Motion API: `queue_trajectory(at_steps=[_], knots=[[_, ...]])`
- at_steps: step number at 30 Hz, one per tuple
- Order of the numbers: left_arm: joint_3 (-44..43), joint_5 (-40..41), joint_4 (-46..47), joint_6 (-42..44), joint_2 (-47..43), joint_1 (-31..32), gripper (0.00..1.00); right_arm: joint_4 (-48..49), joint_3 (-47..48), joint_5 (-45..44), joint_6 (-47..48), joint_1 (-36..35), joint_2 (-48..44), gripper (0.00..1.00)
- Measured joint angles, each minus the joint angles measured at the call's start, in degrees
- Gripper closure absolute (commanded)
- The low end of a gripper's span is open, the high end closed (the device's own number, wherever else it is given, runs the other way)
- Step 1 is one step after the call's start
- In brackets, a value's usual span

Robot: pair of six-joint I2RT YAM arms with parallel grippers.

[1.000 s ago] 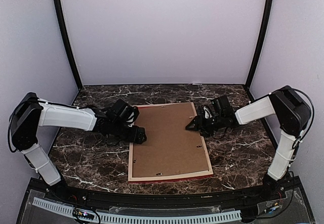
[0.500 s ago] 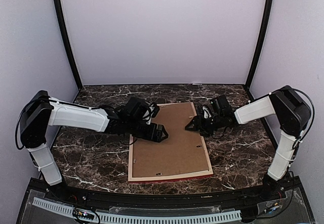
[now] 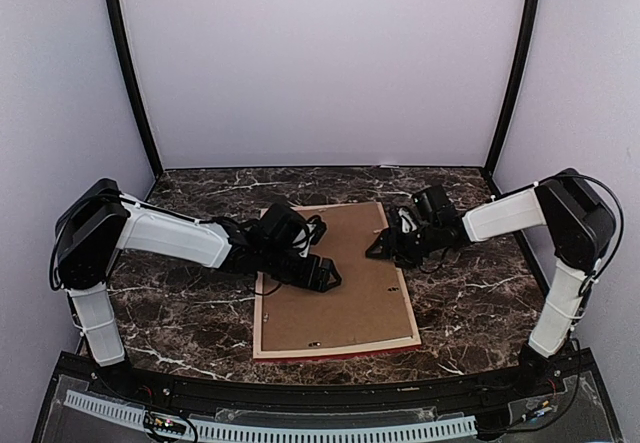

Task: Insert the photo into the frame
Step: Place the backboard on the frame body.

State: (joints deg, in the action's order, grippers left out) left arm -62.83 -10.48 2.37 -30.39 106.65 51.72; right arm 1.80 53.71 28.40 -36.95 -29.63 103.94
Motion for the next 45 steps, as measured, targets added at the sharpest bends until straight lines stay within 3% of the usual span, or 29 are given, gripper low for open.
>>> queue_trajectory(at_steps=[25,45], knots=[[3.3,2.4,3.4,-0.8,-0.2,0.0,0.18,-13.0,4.0,-9.8,6.7,0.0,-6.8,0.34],[2.8,12.6,-8.9,4.5,-10.6,-2.3,0.12,-15.8,4.2,-20.7,13.2,0.0,-8.9,0.19]])
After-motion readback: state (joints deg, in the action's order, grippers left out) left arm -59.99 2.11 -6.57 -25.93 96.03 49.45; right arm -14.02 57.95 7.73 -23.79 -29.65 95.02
